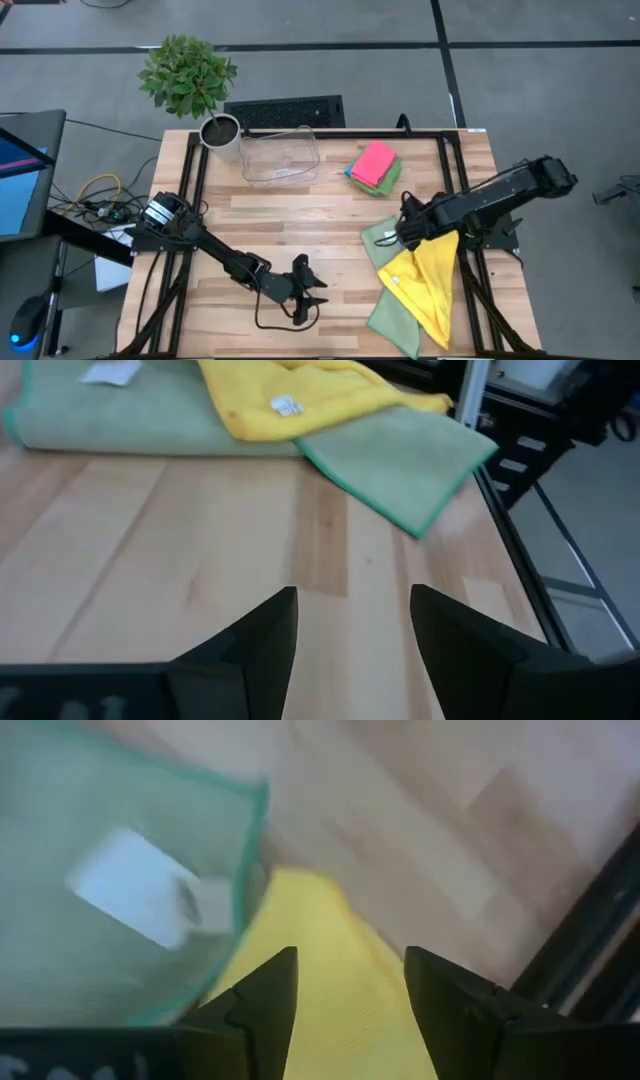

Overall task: Fold microfiber towels
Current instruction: Fold the yellow microfiber cloth

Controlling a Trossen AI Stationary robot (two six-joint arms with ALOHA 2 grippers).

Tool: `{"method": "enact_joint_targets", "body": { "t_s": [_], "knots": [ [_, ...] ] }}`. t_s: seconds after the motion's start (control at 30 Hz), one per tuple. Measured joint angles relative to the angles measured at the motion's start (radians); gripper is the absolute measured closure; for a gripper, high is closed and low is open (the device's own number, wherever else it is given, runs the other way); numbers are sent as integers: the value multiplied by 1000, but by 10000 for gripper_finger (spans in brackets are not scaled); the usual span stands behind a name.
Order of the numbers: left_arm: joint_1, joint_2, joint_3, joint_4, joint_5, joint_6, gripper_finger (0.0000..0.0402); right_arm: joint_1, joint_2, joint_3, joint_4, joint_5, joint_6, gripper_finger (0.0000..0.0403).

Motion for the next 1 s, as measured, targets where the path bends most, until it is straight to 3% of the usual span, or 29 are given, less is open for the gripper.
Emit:
{"method": "enact_joint_targets", "body": {
  "t_s": [0.33, 0.5, 0.6, 0.77, 0.8, 1.0],
  "knots": [
    [-15, 0, 0, -21, -13, -15, 213, -108, -72, -137, 86, -74, -79, 180],
    [-15, 0, 0, -23, -21, -15, 213, -121, -86, -220, 205, -160, -113, 194],
    [-15, 0, 0, -31, -30, -17, 213, -118, -78, -230, 237, -169, -118, 232],
    [-15, 0, 0, -41, -40, -17, 213, -118, -88, -177, 191, -165, -127, 369],
    [-14, 0, 0, -44, -44, -16, 213, -117, -88, -159, 179, -159, -132, 382],
    [-14, -2, 0, -21, -44, 6, 213, -70, -100, -8, 134, -120, -124, 379]
  ]
}}
